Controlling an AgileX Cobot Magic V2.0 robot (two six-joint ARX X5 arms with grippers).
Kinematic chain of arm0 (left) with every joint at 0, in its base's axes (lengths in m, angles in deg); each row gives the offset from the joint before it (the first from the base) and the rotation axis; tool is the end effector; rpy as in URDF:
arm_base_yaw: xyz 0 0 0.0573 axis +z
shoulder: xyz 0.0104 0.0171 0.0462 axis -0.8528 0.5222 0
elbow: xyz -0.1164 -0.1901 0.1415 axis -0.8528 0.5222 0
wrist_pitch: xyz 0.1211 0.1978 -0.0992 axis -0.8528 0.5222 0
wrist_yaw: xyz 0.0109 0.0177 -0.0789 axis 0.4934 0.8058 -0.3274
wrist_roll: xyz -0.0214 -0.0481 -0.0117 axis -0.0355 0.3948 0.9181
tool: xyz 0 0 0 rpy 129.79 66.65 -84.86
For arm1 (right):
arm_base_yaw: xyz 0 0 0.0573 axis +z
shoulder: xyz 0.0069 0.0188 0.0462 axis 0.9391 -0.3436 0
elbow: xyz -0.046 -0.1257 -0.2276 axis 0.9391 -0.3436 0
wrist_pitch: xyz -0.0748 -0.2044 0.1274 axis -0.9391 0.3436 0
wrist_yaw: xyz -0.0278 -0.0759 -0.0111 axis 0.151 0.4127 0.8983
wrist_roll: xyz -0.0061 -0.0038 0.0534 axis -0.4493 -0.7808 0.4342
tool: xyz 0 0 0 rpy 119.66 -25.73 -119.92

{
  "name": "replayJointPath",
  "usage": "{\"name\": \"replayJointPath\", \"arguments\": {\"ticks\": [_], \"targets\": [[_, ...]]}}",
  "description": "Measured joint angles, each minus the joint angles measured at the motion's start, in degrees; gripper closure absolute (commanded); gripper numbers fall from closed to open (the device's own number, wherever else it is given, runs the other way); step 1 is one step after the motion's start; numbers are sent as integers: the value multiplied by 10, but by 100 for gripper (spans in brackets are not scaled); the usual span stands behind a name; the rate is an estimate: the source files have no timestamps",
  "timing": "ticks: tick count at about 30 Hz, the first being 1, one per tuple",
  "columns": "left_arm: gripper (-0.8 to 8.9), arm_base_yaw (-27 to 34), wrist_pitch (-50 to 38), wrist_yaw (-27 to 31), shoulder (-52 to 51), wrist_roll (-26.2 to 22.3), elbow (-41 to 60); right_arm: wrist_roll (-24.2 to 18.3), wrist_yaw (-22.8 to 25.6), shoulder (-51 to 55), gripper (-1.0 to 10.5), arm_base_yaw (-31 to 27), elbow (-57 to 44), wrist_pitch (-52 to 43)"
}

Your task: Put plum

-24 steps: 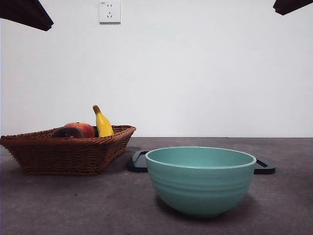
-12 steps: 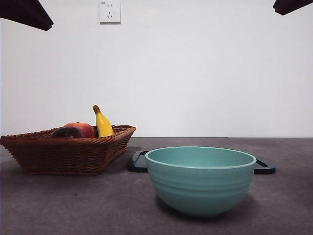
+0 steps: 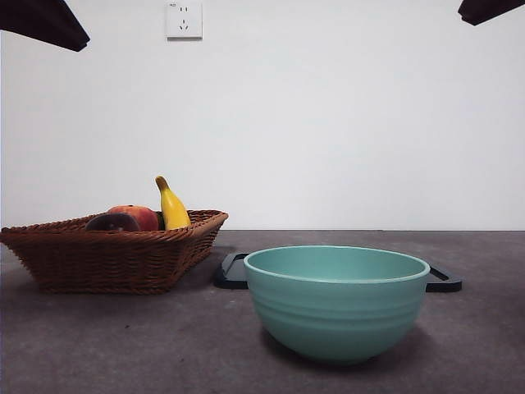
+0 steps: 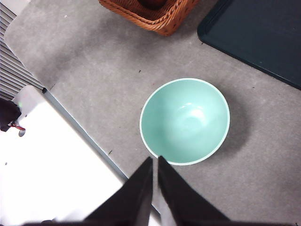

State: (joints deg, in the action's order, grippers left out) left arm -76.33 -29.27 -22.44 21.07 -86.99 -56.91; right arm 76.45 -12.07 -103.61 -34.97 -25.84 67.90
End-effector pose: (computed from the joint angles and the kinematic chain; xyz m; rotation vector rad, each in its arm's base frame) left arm 0.1609 -0.0696 0.3077 -0.0887 0.7660 -0.9095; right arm 0.1054 0.0862 0.3092 0.0842 0.8724 0.8406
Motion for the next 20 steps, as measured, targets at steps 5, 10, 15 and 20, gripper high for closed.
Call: {"name": "replayJointPath", "arguments": {"ticks": [5,10,15,20], "targets": [[807,13,-36,47,-23,-10,0,0,0,0,940,0,0,0],[806,61,-169,140,-88,-12,12,0,0,0,940,0,0,0],[807,114,-336,229,-179,-14,87,0,0,0,940,0,0,0],[807,149,-424,304,-261,-28,182,0,0,0,940,0,0,0]]}}
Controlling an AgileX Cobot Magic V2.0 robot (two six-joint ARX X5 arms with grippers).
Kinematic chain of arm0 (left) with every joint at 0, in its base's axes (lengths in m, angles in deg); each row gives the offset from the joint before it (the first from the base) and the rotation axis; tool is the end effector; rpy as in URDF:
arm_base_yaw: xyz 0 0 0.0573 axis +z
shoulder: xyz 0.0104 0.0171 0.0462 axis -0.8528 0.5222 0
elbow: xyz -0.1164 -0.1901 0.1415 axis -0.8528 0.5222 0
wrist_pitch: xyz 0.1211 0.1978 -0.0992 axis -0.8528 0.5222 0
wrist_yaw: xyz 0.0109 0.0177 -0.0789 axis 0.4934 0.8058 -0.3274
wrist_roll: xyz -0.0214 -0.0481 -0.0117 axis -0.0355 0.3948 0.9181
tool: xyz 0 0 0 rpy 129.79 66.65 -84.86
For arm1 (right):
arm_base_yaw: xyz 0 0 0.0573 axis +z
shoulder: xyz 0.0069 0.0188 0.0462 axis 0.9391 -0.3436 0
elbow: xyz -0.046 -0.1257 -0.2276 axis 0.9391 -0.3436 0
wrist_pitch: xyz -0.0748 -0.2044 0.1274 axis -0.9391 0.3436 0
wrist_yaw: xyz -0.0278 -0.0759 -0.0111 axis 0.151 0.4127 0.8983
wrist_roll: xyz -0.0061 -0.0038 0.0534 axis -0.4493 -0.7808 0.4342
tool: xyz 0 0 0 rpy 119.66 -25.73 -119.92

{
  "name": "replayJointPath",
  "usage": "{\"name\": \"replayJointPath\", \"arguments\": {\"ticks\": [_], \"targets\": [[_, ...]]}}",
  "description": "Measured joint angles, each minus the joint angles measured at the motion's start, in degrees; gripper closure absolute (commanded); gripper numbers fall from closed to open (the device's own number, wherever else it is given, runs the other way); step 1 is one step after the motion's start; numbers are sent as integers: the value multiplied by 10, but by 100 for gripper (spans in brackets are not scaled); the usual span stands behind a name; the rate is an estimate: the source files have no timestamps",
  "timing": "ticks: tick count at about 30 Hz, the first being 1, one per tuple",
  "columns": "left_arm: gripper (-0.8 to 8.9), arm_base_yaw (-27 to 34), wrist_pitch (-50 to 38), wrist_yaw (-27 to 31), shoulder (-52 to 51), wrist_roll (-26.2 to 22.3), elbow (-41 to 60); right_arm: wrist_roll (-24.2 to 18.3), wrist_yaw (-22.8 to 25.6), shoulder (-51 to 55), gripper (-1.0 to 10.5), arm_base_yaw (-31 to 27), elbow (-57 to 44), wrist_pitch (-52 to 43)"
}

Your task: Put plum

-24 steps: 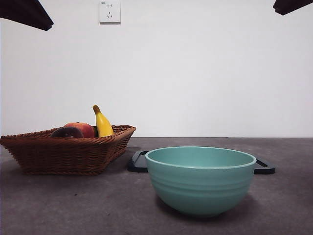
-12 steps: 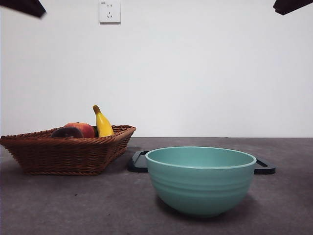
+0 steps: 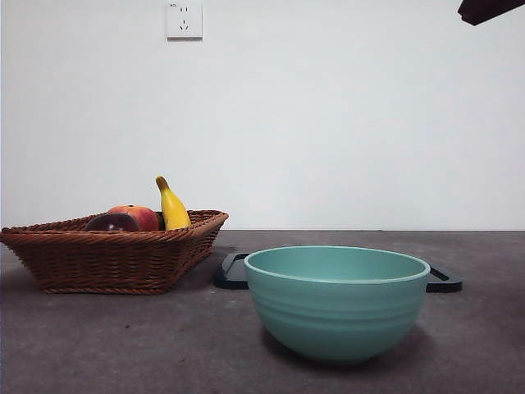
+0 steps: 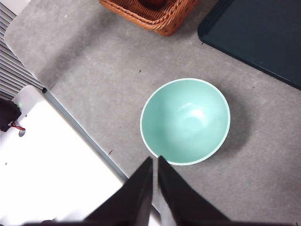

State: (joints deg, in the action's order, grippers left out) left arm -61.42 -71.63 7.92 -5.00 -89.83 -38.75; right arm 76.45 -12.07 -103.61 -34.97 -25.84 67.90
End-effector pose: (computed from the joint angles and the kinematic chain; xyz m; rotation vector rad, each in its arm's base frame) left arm 0.1175 -0.0089 0.3243 0.0952 -0.1164 -0.1458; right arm 0.1054 0.0862 0.3092 0.0842 0.8724 0.8406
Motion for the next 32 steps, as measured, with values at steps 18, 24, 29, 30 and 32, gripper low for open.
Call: {"name": "replayJointPath", "arguments": {"ticks": [18,24,29,30,32], "targets": [[806,44,14,48,-232,-23,271,0,0,0,940,0,0,0],[807,44,35,48,-255,-23,293,0,0,0,940,0,0,0],[806,44,48,48,-270,-23,324,0,0,0,940,0,0,0],[806,44,46,48,-270,-22,324,0,0,0,940,0,0,0],[807,44,47,48,-272,-21,324,0,0,0,940,0,0,0]]}}
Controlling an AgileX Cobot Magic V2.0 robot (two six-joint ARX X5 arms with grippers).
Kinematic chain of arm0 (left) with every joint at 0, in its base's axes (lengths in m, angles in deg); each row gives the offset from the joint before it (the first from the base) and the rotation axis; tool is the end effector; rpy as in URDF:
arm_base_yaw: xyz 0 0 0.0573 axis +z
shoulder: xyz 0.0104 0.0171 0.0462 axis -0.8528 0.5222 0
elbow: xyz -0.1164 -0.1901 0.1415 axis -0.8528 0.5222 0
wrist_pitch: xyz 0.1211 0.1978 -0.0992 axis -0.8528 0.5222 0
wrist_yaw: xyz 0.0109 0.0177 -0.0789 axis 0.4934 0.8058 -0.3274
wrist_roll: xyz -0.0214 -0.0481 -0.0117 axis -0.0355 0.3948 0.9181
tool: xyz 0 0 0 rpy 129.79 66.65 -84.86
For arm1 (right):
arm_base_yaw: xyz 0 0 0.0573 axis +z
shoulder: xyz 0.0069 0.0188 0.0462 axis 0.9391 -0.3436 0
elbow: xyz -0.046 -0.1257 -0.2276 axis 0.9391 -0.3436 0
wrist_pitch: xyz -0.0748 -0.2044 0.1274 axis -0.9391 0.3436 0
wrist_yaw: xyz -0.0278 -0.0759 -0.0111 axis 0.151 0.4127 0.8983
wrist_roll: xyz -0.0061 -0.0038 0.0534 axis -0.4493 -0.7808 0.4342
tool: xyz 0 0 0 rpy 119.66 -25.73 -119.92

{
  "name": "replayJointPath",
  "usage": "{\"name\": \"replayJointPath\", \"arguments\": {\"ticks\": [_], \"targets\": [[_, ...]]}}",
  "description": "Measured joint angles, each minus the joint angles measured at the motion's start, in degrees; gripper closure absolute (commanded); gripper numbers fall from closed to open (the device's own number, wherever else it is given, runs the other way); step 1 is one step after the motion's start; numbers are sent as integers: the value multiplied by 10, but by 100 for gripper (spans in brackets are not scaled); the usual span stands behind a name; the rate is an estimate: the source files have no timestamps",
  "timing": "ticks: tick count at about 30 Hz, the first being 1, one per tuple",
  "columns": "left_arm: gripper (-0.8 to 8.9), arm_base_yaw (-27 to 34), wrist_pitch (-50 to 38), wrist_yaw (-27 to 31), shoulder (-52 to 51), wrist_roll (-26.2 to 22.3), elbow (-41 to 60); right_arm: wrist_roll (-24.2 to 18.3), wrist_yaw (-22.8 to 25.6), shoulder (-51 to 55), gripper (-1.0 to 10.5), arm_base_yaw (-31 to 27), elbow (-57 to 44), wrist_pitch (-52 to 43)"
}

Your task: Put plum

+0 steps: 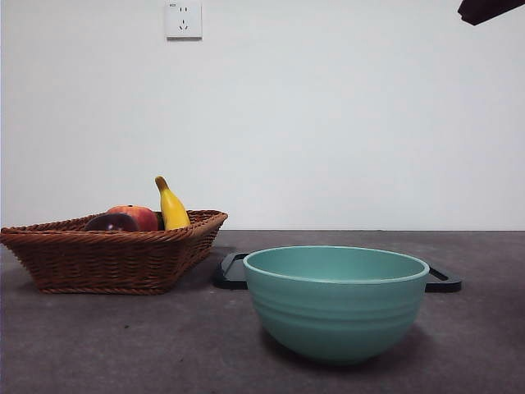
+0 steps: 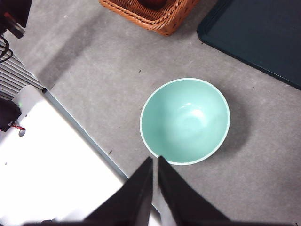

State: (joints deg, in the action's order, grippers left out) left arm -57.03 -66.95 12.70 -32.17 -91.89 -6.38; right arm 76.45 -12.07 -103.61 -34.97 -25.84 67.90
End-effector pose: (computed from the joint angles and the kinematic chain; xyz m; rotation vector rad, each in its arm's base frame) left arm 0.0957 0.0020 0.1654 0.1273 0.0635 0.0048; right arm 0.1054 0.0862 0.3092 0.0842 0.8724 0.8406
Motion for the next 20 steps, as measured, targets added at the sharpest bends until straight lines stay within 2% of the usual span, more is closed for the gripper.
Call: {"name": "replayJointPath", "arguments": {"ticks": [6,20], "targets": [[806,0,52,0,1,2,0,0,0,0,940,0,0,0],[807,0,52,0,1,9,0,0,0,0,940,0,0,0]]}}
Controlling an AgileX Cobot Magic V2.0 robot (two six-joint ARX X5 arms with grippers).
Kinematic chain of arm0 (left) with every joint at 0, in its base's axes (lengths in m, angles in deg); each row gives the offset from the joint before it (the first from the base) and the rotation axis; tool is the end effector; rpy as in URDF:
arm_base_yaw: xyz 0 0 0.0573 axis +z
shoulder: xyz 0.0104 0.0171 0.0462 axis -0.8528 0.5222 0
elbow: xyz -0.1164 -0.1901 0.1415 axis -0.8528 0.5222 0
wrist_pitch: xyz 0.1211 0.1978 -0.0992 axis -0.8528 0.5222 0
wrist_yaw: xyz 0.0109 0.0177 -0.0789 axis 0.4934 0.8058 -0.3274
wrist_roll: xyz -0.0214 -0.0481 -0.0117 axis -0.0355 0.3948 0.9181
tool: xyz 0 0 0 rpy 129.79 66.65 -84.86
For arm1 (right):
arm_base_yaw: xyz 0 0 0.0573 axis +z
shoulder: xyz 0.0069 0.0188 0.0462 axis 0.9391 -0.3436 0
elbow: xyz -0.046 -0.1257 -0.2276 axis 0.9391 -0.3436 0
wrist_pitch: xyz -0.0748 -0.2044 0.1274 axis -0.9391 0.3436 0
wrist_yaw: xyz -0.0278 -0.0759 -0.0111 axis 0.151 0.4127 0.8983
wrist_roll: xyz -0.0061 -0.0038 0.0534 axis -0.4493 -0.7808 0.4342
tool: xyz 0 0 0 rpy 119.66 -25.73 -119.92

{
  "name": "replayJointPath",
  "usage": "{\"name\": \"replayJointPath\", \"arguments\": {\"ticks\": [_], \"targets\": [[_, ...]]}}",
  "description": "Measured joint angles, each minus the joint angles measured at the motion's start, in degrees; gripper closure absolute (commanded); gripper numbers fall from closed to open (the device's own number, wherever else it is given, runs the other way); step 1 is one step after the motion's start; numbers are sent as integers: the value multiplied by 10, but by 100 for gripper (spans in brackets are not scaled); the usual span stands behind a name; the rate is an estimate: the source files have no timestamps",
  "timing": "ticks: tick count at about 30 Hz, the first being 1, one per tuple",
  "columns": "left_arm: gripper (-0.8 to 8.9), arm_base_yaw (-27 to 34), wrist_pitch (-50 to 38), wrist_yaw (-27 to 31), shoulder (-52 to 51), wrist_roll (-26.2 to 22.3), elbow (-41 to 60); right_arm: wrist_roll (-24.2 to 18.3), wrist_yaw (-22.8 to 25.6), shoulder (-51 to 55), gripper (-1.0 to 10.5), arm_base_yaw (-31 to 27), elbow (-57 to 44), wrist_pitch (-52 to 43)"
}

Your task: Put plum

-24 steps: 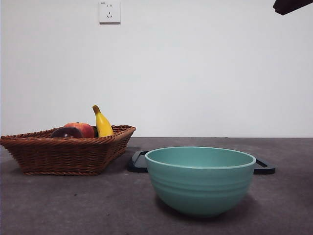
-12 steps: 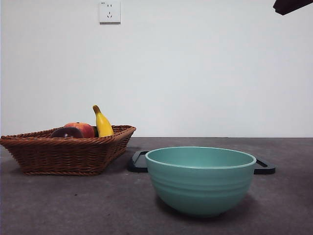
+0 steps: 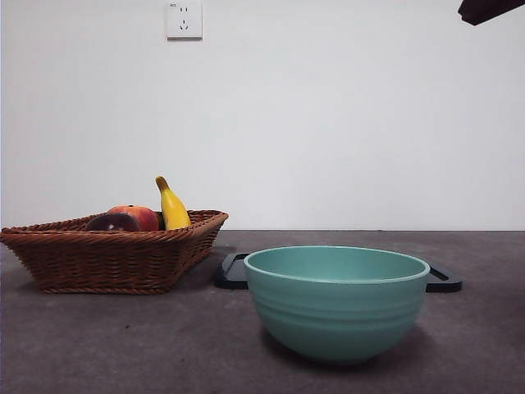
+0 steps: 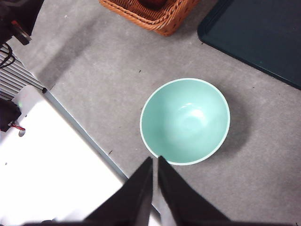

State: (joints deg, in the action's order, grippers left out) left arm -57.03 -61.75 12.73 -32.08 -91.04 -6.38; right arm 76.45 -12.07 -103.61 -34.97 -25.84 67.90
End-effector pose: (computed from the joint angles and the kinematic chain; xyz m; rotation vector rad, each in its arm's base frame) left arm 0.0948 0.0020 0.1566 0.1103 0.1557 0.0006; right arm 0.1054 0.0862 0.3092 0.0842 0.8724 0.8406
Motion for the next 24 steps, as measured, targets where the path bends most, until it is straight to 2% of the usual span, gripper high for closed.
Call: {"name": "replayJointPath", "arguments": {"ticks": [18,21,24], "targets": [[807,0,0,0,0,0,0,-5,2,2,940,-1,0,0],[807,0,0,0,0,0,0,-25,11,16,940,-24,0,-2],[807,0,0,0,0,0,0,-47,26,43,940,-79,-2,-36]]}}
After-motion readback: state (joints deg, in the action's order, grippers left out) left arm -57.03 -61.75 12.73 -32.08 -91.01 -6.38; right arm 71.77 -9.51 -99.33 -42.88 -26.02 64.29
